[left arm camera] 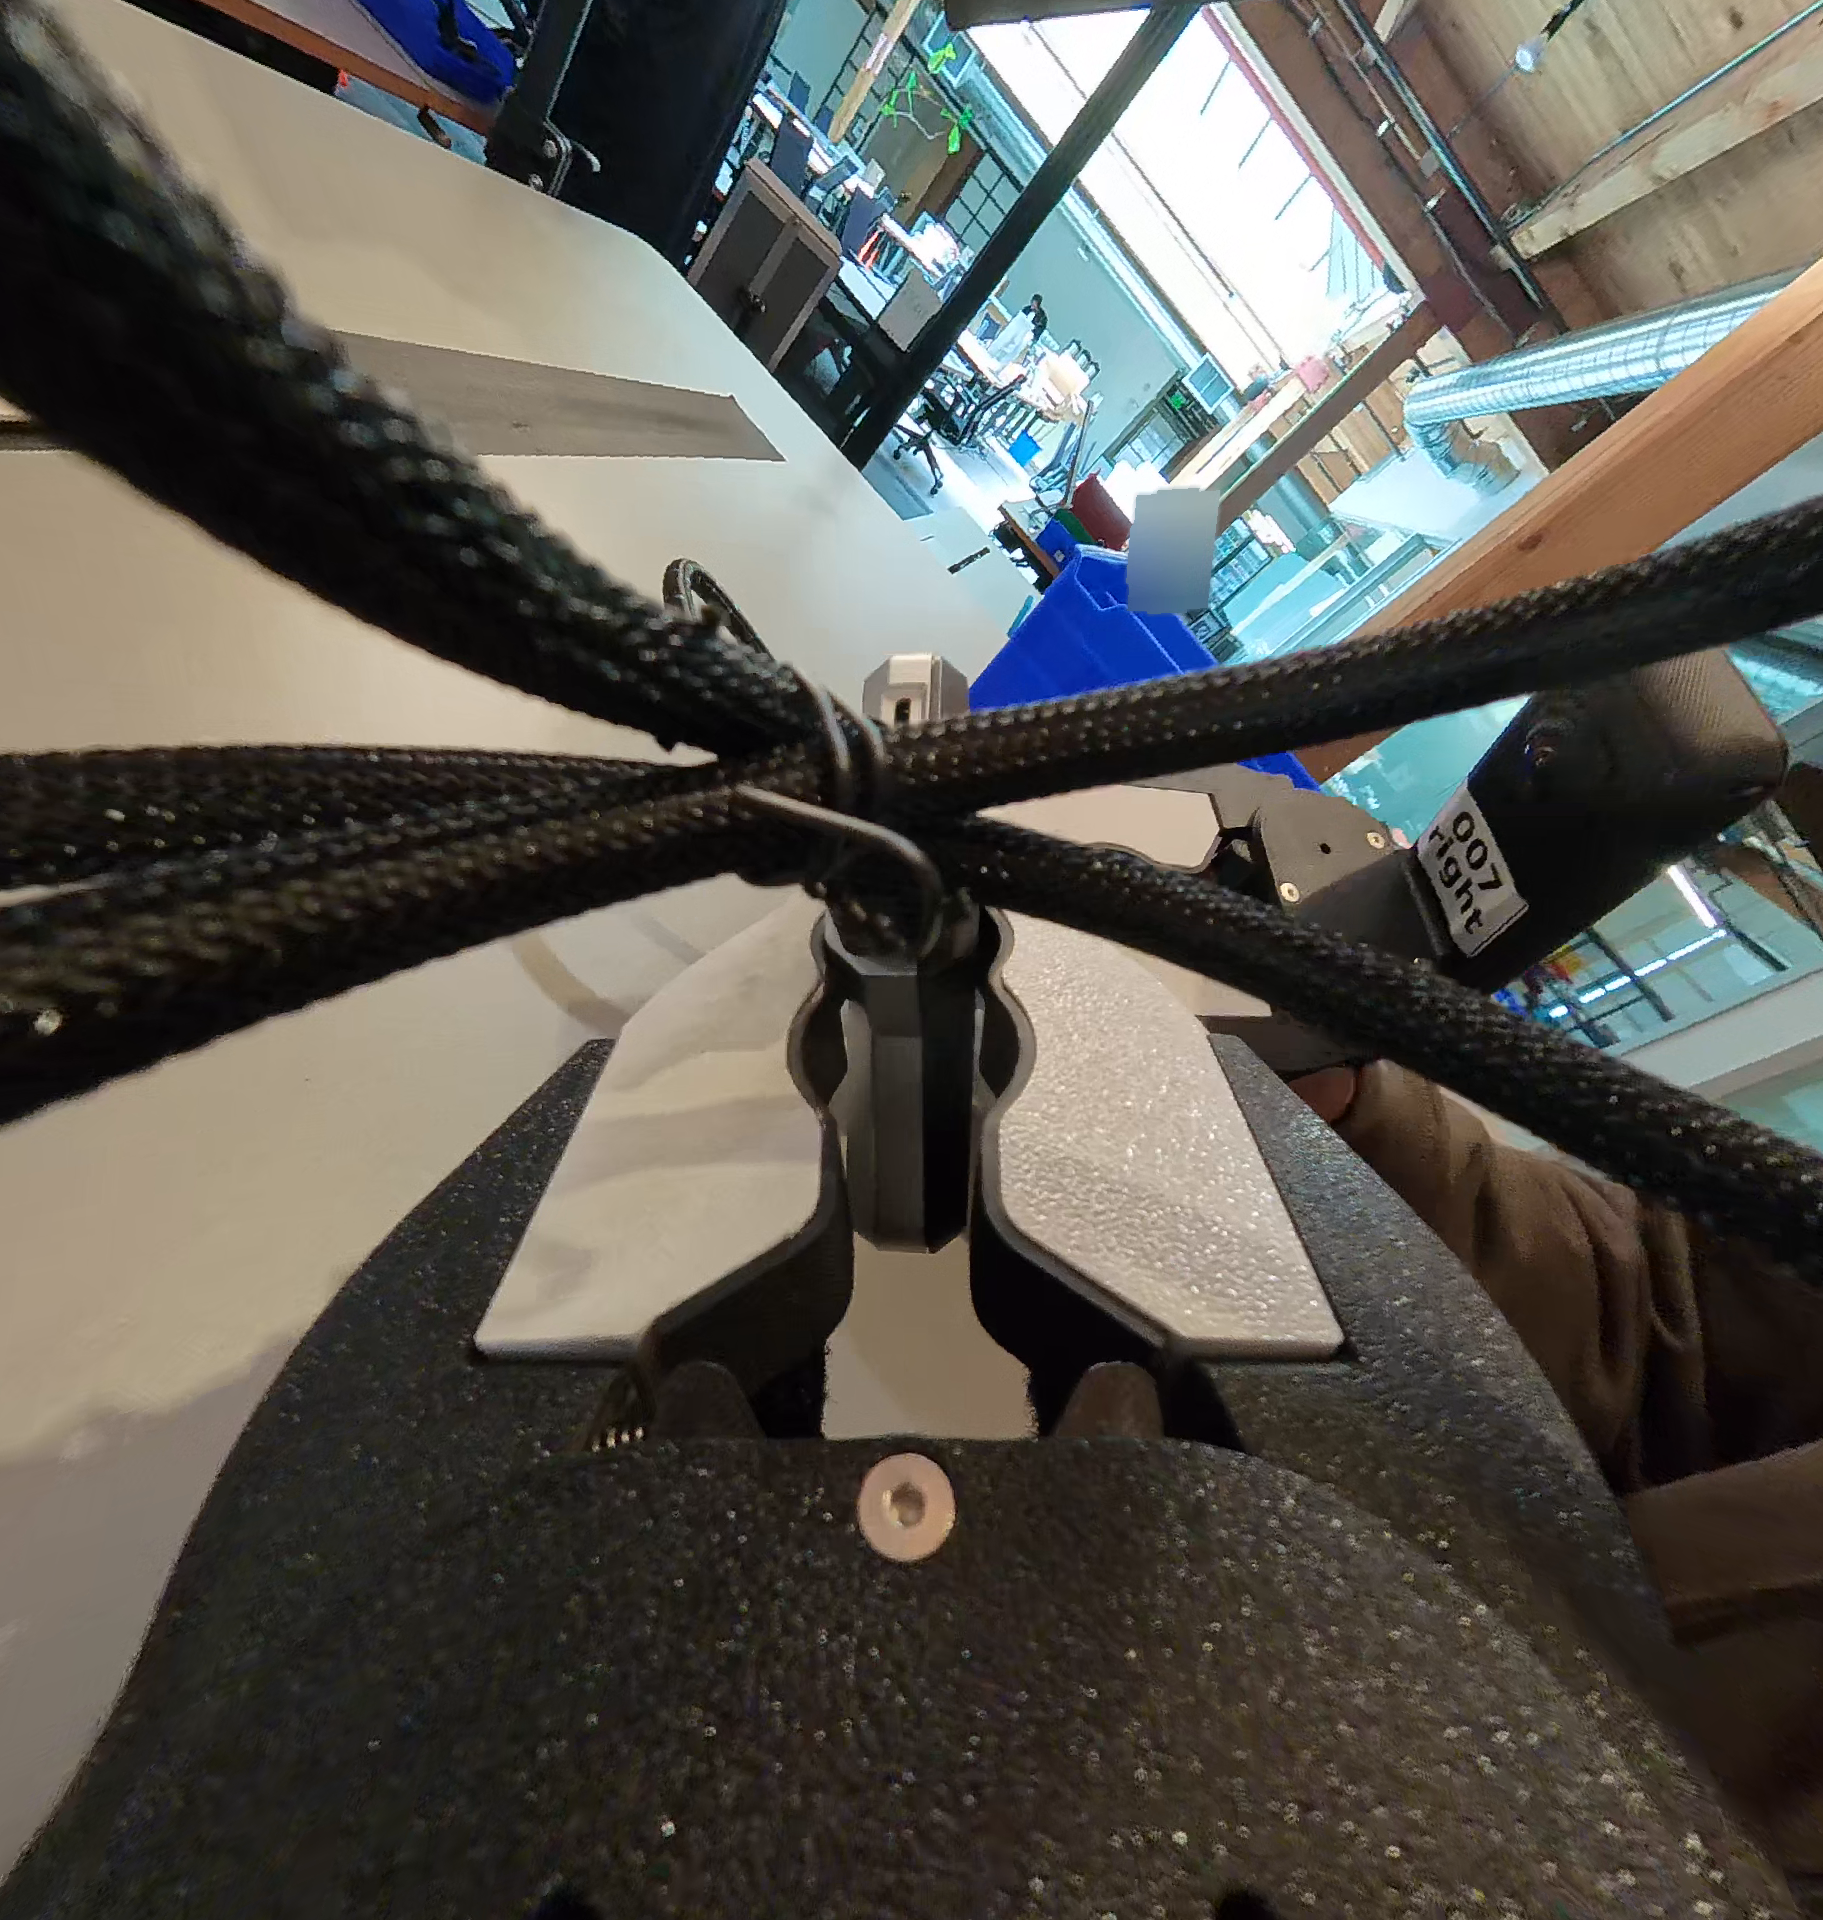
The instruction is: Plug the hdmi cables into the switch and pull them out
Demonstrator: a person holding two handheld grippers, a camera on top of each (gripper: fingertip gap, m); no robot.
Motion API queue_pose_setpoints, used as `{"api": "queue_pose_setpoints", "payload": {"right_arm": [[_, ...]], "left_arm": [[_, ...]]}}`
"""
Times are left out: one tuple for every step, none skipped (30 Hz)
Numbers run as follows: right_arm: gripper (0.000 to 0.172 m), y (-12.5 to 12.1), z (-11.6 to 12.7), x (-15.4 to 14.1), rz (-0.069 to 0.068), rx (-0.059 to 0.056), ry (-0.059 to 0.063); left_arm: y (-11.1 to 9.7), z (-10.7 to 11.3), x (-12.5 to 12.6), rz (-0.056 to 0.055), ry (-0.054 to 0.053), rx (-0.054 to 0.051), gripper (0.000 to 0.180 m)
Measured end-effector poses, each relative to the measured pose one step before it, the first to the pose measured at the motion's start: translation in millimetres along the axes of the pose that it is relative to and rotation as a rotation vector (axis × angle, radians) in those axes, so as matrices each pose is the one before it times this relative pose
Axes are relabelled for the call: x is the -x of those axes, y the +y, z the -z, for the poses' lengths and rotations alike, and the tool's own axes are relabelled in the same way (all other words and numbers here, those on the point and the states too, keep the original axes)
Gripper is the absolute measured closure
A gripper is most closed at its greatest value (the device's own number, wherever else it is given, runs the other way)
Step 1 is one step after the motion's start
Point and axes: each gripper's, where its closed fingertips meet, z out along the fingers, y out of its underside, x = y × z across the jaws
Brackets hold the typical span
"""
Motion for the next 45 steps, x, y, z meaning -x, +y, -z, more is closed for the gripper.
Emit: {"api": "queue_pose_setpoints", "payload": {"right_arm": [[0.152, -0.66, 0.21, 0.04, 0.0084, -0.0043, 0.0032], [0.152, -0.41, 0.19, -0.09, -0.0029, -0.0032, -0.0018], [0.152, -0.29, 0.19, -0.26, -0.0060, -0.0022, -0.0032], [0.152, 0.01, 0.30, -0.35, 0.0018, -0.0015, -0.0016], [0.152, 0.06, 0.31, -0.23, 0.0116, -0.0005, 0.0006], [0.152, 0.01, 0.20, 0.07, 0.0198, 0.0000, 0.0017], [0.152, -0.29, 0.58, 0.21, 0.0276, -0.0012, 0.0024], [0.152, -0.48, 0.80, 0.27, 0.0315, -0.0020, 0.0009], [0.152, -0.31, 0.74, 0.31, 0.0259, -0.0021, -0.0027], [0.152, -0.04, 0.70, 0.13, 0.0152, -0.0028, -0.0061], [0.152, 0.11, 0.60, -0.50, -0.0004, -0.0040, -0.0064], [0.152, 0.47, 0.18, -0.78, -0.0140, -0.0017, -0.0071], [0.152, 0.49, 0.10, -0.62, -0.0137, -0.0011, -0.0073], [0.152, 0.90, -0.02, -0.53, -0.0041, 0.0036, -0.0016], [0.152, 0.70, -0.09, -0.50, 0.0020, 0.0037, 0.0042], [0.152, -0.17, 0.02, -0.20, -0.0031, -0.0010, 0.0024], [0.152, -0.90, 0.07, -0.04, -0.0140, -0.0059, -0.0021], [0.152, -1.19, 0.04, 0.04, -0.0225, -0.0073, -0.0044], [0.152, -0.70, -0.17, -0.04, -0.0254, -0.0049, -0.0041], [0.152, -0.13, -0.28, -0.10, -0.0166, -0.0027, -0.0021], [0.152, 0.07, 0.12, -0.05, 0.0028, -0.0011, -0.0011], [0.152, -0.29, 0.81, -0.01, 0.0236, -0.0026, 0.0010], [0.152, -1.07, 1.24, -0.16, 0.0374, -0.0057, 0.0053], [0.152, -1.51, 1.41, 0.09, 0.0375, -0.0077, 0.0054], [0.152, -4.16, 1.60, 2.24, 0.0269, -0.0233, -0.0085], [0.153, -6.21, 1.57, 3.64, 0.0105, -0.0325, -0.0140], [0.152, -0.52, 0.42, 0.95, 0.0140, 0.0026, 0.0046], [0.152, 2.26, -0.54, -0.71, 0.0129, 0.0172, 0.0091], [0.152, 0.06, -0.58, -0.89, -0.0104, 0.0035, 0.0062], [0.152, -2.05, 0.30, -1.18, -0.0204, -0.0084, 0.0061], [0.152, -2.69, 0.82, -0.91, -0.0085, -0.0138, 0.0060], [0.151, -2.32, 0.98, -1.17, 0.0021, -0.0119, 0.0089], [0.147, -0.91, 0.92, -2.19, 0.0042, -0.0039, 0.0161], [0.145, -0.03, 0.85, -2.34, 0.0061, -0.0007, 0.0135], [0.144, 0.29, 0.85, -1.66, 0.0064, 0.0001, 0.0057], [0.143, 0.95, 0.65, -1.84, 0.0030, 0.0047, 0.0041], [0.142, 1.74, 0.30, -1.75, 0.0020, 0.0094, 0.0044], [0.141, 2.03, -0.01, -0.87, 0.0053, 0.0114, 0.0002], [0.141, 2.18, -0.24, 0.42, 0.0076, 0.0115, -0.0049], [0.141, 2.38, -0.80, 1.03, 0.0074, 0.0120, -0.0064], [0.141, 2.15, -1.14, 1.40, 0.0069, 0.0115, -0.0047], [0.140, 1.69, -1.43, 1.53, 0.0074, 0.0107, -0.0023], [0.141, 1.10, -1.21, 1.68, 0.0108, 0.0083, -0.0002], [0.144, 0.71, -0.98, 1.15, 0.0139, 0.0068, 0.0053], [0.152, 0.50, -0.58, -0.15, 0.0151, 0.0049, 0.0135]], "left_arm": [[-0.29, 0.33, -0.09, 0.0051, 0.0040, -0.0027, 0.158], [-0.05, 0.10, -0.20, -0.0010, 0.0007, -0.0008, 0.158], [0.13, -0.17, -0.38, -0.0038, 0.0000, 0.0010, 0.158], [0.46, -0.22, -0.22, -0.0025, 0.0005, 0.0029, 0.158], [0.45, -0.16, -0.29, -0.0007, 0.0013, 0.0028, 0.158], [0.55, -0.03, -0.42, -0.0011, 0.0022, 0.0031, 0.158], [0.43, 0.15, -0.85, -0.0035, 0.0049, 0.0034, 0.158], [0.57, 0.45, -0.96, -0.0055, 0.0057, 0.0041, 0.159], [0.65, 0.41, -0.70, -0.0064, 0.0045, 0.0052, 0.159], [0.61, 0.03, -0.53, -0.0069, 0.0017, 0.0049, 0.159], [0.20, -0.44, -0.26, -0.0079, -0.0036, 0.0009, 0.159], [0.20, -1.01, 0.19, -0.0116, -0.0100, 0.0007, 0.159], [0.92, -1.29, 0.72, -0.0154, -0.0164, 0.0072, 0.158], [1.25, -1.52, 0.48, -0.0176, -0.0151, 0.0086, 0.158], [0.08, -0.91, -0.16, -0.0151, -0.0092, 0.0021, 0.158], [-0.11, -0.14, -0.67, -0.0090, -0.0021, 0.0002, 0.158], [-0.44, 0.27, -0.87, 0.0000, 0.0044, -0.0019, 0.158], [-0.55, 0.51, -0.29, 0.0070, 0.0043, -0.0043, 0.159], [-0.10, -0.07, 0.13, 0.0078, 0.0028, -0.0039, 0.159], [0.56, -0.53, -0.03, 0.0043, 0.0019, 0.0005, 0.159], [0.92, -0.39, -0.54, 0.0003, 0.0027, 0.0055, 0.159], [0.66, -0.05, -1.10, -0.0024, 0.0055, 0.0044, 0.159], [0.30, -0.02, -1.58, 0.0038, 0.0114, 0.0016, 0.159], [-0.12, 0.21, -1.25, 0.0069, 0.0121, -0.0015, 0.159], [1.21, -0.31, -1.97, 0.0031, 0.0166, 0.0084, 0.159], [4.95, -2.89, -3.85, -0.0025, 0.0233, 0.0314, 0.159], [2.05, -2.36, -0.15, -0.0069, -0.0080, 0.0098, 0.159], [0.93, -1.15, 1.16, -0.0046, -0.0109, 0.0077, 0.159], [-2.00, -0.06, 0.61, 0.0117, 0.0031, -0.0140, 0.159], [-3.23, 0.63, -0.43, 0.0309, 0.0175, -0.0215, 0.159], [-2.95, 0.96, -0.78, 0.0321, 0.0242, -0.0188, 0.159], [-2.44, 1.08, 0.00, 0.0179, 0.0122, -0.0151, 0.159], [-2.43, 1.33, 1.64, 0.0044, -0.0093, -0.0184, 0.159], [-2.09, 1.51, 2.34, 0.0042, -0.0150, -0.0160, 0.159], [-2.24, 1.53, 2.28, 0.0098, -0.0105, -0.0158, 0.159], [-2.64, 1.43, 1.49, 0.0128, -0.0019, -0.0167, 0.159], [-2.29, 1.44, -0.08, 0.0105, 0.0088, -0.0146, 0.159], [-1.84, 1.29, -0.77, 0.0080, 0.0114, -0.0112, 0.159], [-1.41, 1.20, -0.43, 0.0051, 0.0071, -0.0096, 0.159], [-1.09, 0.92, -0.38, 0.0015, 0.0042, -0.0080, 0.159], [-0.56, 0.35, -0.76, 0.0002, 0.0055, -0.0037, 0.159], [0.25, -0.05, -0.90, 0.0003, 0.0070, 0.0023, 0.158], [0.70, -0.48, -0.90, -0.0015, 0.0055, 0.0055, 0.158], [0.98, -0.53, -0.71, -0.0041, 0.0022, 0.0064, 0.159], [1.45, -0.68, -0.70, -0.0042, 0.0017, 0.0097, 0.159]]}}
